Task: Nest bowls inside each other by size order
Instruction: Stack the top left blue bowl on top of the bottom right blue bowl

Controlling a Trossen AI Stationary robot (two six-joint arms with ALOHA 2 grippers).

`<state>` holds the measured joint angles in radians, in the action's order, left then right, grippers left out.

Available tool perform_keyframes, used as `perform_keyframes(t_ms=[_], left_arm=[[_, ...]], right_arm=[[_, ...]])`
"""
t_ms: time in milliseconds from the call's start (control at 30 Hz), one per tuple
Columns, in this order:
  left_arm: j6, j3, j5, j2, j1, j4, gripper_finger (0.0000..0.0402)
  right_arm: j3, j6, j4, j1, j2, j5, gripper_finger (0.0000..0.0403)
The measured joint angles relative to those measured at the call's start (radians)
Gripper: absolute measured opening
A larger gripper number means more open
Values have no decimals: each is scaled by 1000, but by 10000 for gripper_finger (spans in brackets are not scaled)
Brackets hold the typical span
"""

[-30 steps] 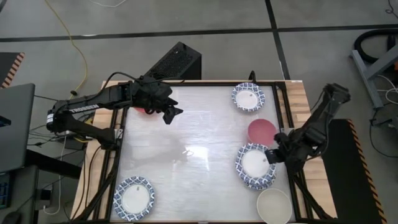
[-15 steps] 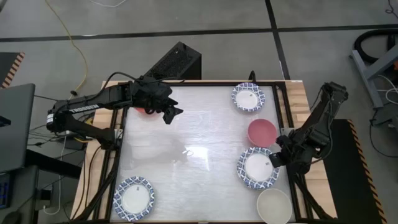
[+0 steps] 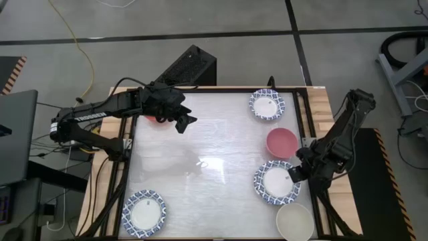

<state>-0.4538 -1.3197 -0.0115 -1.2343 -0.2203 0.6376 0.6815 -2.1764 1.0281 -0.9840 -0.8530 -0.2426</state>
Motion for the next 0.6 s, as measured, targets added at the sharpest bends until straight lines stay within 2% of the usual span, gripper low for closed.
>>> perform_keyframes(t_ms=[600], left_arm=[[11, 0, 0, 0, 0, 0, 245]], right_arm=[[0, 35, -42, 5, -4, -6, 149]])
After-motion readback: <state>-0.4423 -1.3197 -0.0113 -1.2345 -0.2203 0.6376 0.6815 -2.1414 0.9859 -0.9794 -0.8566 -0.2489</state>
